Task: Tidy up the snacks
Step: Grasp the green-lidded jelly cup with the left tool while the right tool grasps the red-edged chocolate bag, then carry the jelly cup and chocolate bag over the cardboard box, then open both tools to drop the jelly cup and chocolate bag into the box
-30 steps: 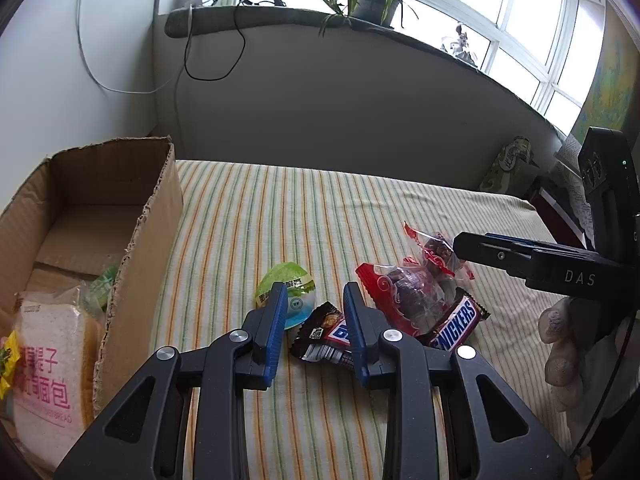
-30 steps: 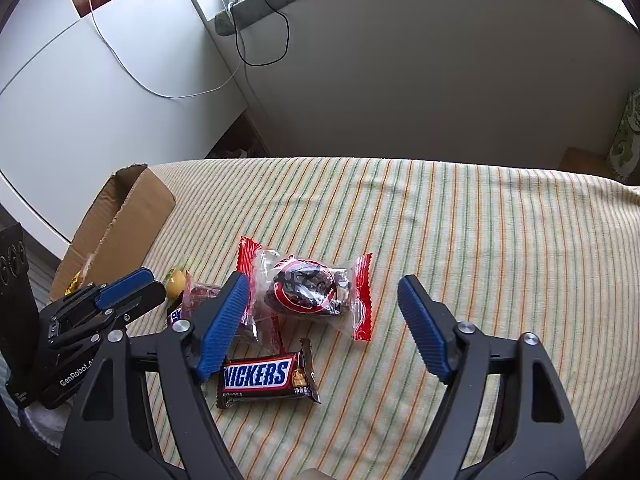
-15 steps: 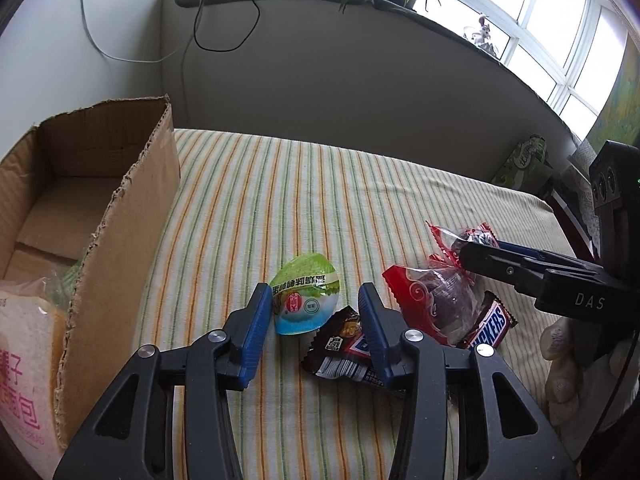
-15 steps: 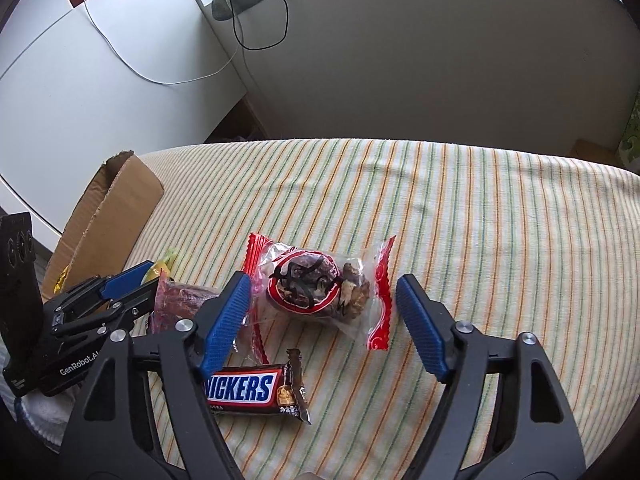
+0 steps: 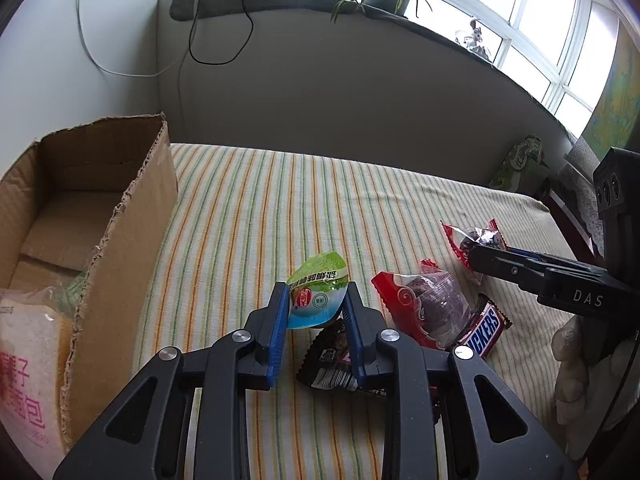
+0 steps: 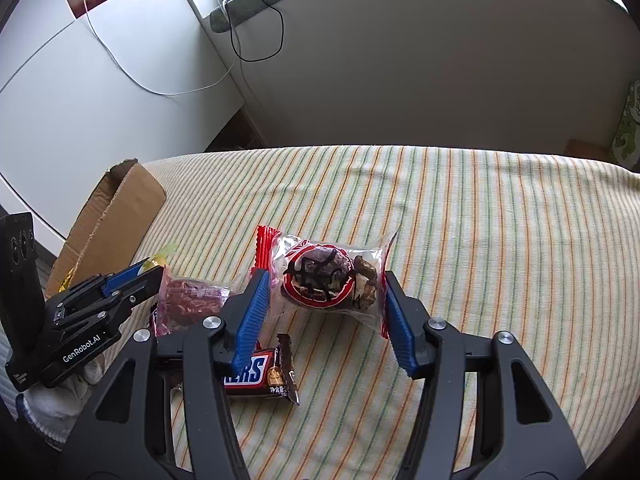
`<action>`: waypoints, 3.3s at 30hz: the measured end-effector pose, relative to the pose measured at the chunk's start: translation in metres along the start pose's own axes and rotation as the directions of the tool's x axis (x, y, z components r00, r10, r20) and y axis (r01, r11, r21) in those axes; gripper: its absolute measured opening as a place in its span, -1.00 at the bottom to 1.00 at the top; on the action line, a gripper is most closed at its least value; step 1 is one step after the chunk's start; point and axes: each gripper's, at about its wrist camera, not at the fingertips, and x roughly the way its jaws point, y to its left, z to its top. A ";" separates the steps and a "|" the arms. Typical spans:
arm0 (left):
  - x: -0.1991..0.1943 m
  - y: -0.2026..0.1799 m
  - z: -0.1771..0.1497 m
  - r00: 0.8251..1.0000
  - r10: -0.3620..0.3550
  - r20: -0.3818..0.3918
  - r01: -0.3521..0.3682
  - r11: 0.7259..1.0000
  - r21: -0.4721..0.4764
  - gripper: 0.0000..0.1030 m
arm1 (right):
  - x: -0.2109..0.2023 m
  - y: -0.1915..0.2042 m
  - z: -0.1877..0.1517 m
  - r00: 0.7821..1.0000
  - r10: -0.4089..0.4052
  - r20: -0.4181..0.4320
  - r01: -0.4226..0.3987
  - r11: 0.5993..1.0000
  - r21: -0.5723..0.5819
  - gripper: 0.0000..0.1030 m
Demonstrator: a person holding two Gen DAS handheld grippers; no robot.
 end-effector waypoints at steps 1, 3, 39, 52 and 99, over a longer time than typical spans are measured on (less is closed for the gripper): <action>-0.002 0.000 0.000 1.000 -0.001 0.005 0.001 1.000 0.001 -0.51 | -0.002 0.001 0.000 1.000 0.000 0.005 0.000 1.000 0.000 0.11; -0.004 -0.003 0.001 1.000 -0.006 0.017 0.006 1.000 0.001 -0.51 | -0.008 0.003 0.000 1.000 -0.005 0.012 0.005 1.000 -0.008 0.11; -0.110 0.066 0.012 0.960 -0.017 0.279 0.046 0.994 -0.097 -0.51 | -0.040 0.181 0.024 0.994 0.057 0.091 -0.032 0.965 -0.262 0.11; -0.117 0.107 0.004 0.957 0.049 0.285 -0.003 0.987 -0.159 -0.51 | -0.006 0.232 0.032 0.992 0.117 0.049 -0.096 0.948 -0.304 0.11; -0.128 0.156 -0.006 0.952 0.131 0.276 -0.054 0.961 -0.270 -0.26 | 0.028 0.270 0.025 0.995 0.096 0.003 -0.088 0.928 -0.361 0.53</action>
